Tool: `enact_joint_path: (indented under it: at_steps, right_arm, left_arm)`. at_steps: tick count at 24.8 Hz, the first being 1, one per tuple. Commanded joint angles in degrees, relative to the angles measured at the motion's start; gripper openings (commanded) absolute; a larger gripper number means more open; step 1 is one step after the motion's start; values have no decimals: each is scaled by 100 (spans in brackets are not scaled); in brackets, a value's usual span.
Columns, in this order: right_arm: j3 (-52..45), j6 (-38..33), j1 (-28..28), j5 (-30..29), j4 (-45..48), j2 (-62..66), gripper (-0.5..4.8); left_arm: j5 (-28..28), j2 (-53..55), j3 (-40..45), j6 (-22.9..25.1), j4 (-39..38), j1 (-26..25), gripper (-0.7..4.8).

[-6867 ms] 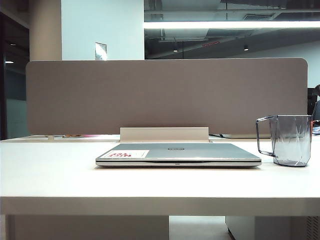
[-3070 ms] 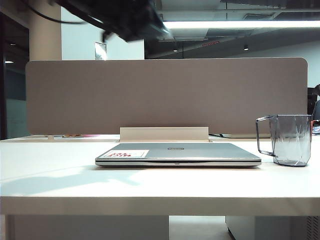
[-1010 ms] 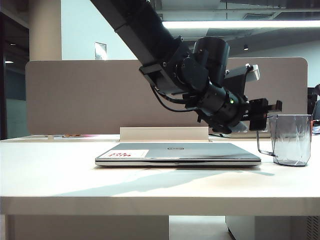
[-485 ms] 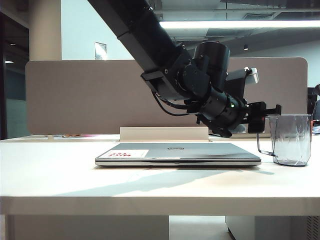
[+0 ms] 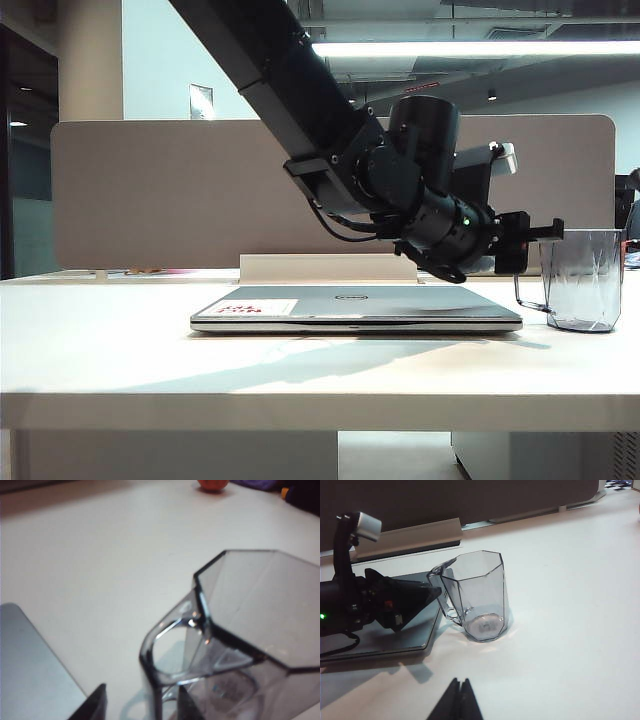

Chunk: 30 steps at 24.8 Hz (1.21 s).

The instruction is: Pick up the water cup and place it on the left side of the laptop.

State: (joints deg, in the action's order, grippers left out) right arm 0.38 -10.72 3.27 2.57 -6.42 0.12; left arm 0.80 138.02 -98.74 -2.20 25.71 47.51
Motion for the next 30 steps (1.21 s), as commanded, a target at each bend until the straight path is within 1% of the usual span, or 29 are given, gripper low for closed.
enact_joint_path:
  at_steps: [1, 3, 4, 5, 6, 13, 14, 19, 28, 30]
  right_arm:
    - [-15, -22, -2, 4, 68, -7, -1]
    - [-15, -24, -2, -13, 66, -7, -1]
    - [-15, -24, -2, -13, 68, -7, -1]
    - [-15, -24, -2, -15, 68, -7, -1]
    - [-15, -24, -2, -15, 68, -7, -1]
    - [-15, -24, -2, -15, 68, -7, -1]
    - [-15, -24, -2, -13, 68, -7, -1]
    - [-15, -24, -2, -13, 68, -7, -1]
    - [-15, -24, -2, -13, 66, -7, -1]
    - [-15, -24, -2, -13, 66, -7, -1]
  left_arm:
    - [-15, -37, -24, 4, 271, 39, 174]
    - [-13, -37, -37, 4, 271, 42, 161]
    - [-13, -37, -37, 4, 269, 63, 125]
    - [-13, -37, -37, 7, 271, 70, 72]
    - [-13, -37, -37, 7, 271, 70, 57]
    - [-15, -37, -37, 7, 273, 70, 41]
    - [-13, -37, -37, 7, 280, 70, -6]
    - [-9, -39, -37, 7, 529, 70, -6]
    - [74, -105, -164, -4, 514, 68, -6]
    - [142, -195, -240, -122, 503, 68, -6]
